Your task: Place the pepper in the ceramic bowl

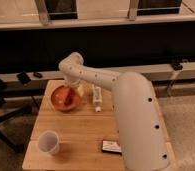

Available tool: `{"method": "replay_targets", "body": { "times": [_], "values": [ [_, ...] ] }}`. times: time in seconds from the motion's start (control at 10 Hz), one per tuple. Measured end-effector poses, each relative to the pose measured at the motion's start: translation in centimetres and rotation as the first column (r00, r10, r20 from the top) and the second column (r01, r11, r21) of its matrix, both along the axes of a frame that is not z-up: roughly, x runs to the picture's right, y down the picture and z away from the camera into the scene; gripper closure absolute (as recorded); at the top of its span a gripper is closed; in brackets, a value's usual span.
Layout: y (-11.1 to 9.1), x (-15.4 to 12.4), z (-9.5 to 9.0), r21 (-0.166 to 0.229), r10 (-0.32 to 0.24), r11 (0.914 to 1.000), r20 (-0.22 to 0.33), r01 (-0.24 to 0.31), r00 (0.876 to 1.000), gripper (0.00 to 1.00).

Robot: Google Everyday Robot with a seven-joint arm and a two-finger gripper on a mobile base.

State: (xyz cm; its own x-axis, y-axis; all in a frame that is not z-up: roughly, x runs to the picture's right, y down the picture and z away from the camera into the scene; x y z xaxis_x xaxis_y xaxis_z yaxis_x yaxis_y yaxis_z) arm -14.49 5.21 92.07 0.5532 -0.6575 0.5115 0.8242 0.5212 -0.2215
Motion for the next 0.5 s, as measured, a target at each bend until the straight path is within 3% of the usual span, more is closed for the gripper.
{"method": "replay_targets", "body": {
  "times": [0.5],
  "values": [
    [0.10, -0.05, 0.24, -0.001, 0.002, 1.0000, 0.001, -0.002, 1.000, 0.20]
  ]
}}
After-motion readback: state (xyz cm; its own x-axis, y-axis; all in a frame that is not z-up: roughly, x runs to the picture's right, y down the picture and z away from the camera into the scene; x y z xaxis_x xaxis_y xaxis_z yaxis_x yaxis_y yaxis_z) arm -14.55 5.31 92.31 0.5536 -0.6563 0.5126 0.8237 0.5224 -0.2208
